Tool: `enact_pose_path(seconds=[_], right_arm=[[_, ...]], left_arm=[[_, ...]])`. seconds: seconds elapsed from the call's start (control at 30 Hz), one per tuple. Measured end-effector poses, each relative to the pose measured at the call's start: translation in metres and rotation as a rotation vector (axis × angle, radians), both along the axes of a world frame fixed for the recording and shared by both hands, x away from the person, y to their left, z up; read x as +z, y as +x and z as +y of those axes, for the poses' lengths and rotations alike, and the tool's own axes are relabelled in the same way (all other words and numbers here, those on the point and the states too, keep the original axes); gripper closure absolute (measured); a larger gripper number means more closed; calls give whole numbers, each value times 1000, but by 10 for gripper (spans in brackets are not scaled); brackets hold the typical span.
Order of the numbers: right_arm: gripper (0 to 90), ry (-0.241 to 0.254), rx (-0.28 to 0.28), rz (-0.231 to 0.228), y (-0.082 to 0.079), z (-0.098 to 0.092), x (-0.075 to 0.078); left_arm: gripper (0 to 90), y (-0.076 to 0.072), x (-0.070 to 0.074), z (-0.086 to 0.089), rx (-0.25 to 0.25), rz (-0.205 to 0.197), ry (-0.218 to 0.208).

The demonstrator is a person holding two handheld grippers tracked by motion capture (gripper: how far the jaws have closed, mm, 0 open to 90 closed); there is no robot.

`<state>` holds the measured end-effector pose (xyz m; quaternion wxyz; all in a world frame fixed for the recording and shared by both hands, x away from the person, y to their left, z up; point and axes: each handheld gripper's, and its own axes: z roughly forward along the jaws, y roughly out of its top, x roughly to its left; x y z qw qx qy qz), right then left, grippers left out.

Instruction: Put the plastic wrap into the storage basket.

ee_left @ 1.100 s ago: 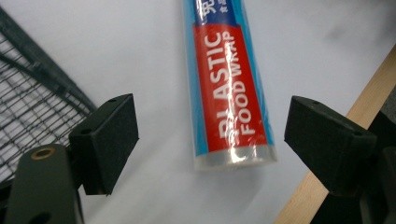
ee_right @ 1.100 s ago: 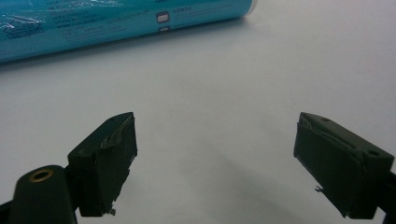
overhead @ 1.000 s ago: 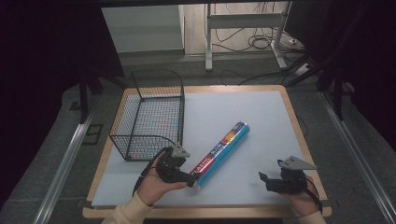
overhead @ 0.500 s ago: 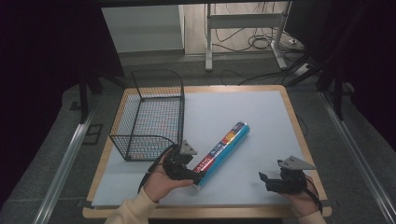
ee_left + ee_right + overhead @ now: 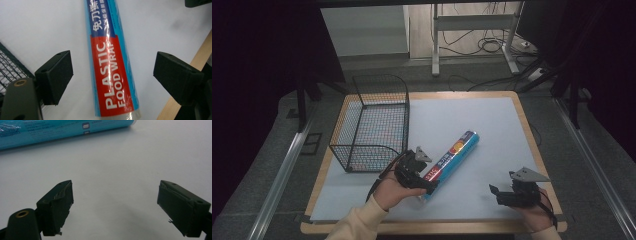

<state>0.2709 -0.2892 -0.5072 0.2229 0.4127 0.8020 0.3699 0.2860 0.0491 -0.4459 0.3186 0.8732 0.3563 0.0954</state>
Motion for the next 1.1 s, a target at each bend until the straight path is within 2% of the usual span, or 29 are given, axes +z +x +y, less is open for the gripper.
enact_pose_path(seconds=[0.1,0.37,0.6,1.1], right_arm=[[137,0,0,1,0,0,0],[137,-3,2,4,0,0,-1],[137,-1,-2,10,1,-1,-1],[137,0,-1,12,1,-1,-1]], left_arm=[[163,1,2,-3,-2,-8,2],[161,11,0,-19,-18,2,20],[159,21,-3,-28,-21,17,21],[141,41,-7,-49,-46,47,56]])
